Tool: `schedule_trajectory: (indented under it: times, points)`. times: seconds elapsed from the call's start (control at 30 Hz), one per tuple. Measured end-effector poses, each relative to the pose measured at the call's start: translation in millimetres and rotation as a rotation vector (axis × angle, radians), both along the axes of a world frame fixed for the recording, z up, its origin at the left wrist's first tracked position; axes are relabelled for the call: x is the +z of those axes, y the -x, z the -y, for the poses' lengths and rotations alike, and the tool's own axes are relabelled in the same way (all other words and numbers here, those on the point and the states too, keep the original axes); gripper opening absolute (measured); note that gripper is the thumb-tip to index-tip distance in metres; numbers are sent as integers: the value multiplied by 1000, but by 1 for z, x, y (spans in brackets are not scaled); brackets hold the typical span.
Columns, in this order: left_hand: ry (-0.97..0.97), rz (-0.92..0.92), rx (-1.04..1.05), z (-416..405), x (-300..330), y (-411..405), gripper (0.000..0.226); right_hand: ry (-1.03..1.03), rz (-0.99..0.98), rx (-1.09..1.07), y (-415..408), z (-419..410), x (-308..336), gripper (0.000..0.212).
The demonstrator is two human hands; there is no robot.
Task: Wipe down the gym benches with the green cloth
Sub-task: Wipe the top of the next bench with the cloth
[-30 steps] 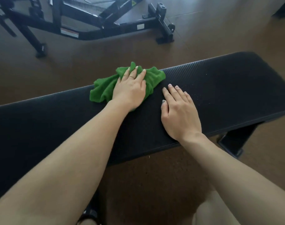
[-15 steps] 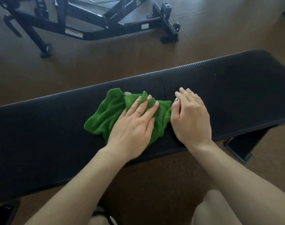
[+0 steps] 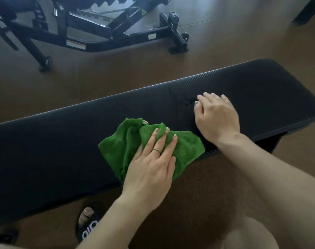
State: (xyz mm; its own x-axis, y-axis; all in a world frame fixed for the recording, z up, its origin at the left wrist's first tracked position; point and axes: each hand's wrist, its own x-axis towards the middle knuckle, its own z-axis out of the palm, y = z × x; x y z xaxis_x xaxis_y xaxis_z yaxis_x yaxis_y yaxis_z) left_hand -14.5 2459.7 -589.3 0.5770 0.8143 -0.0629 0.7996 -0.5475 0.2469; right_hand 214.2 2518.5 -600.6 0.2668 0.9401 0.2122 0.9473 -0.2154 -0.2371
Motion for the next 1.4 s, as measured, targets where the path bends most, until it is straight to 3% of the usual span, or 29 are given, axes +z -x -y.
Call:
schedule_trajectory:
  times: [0.1,0.37,0.5,0.6,0.77,0.97,1.1,1.2,1.4]
  points:
    - [-3,29,-28,-20,0,-14,54,91,-26,-19,-25,9,-6,56]
    - [78,14,4,-111,2,-88,53,-92,-123,-68,-24,12,-12,53]
    - [57,0,-14,-53,3,-57,55,-102,-124,-63,-24,13,-13,48]
    - [-66,-72,-79,-1,-6,-29,58,-85,-125,-56,-25,14,-14,52]
    - [-219,-113,-193,-11,-12,-36,60,-96,-134,-60,-25,14,-13,52]
    - [-11,88,-122,-58,-1,-70,49,-111,-129,-54,-28,14,-14,51]
    - [46,34,-36,-78,2,-88,52,-117,-137,-50,-29,15,-13,47]
    - [6,14,-22,-53,0,-73,56,-134,-147,-52,-30,15,-12,46]
    - [-265,-168,-42,-17,3,-40,61,-143,-175,-37,-30,15,-15,50]
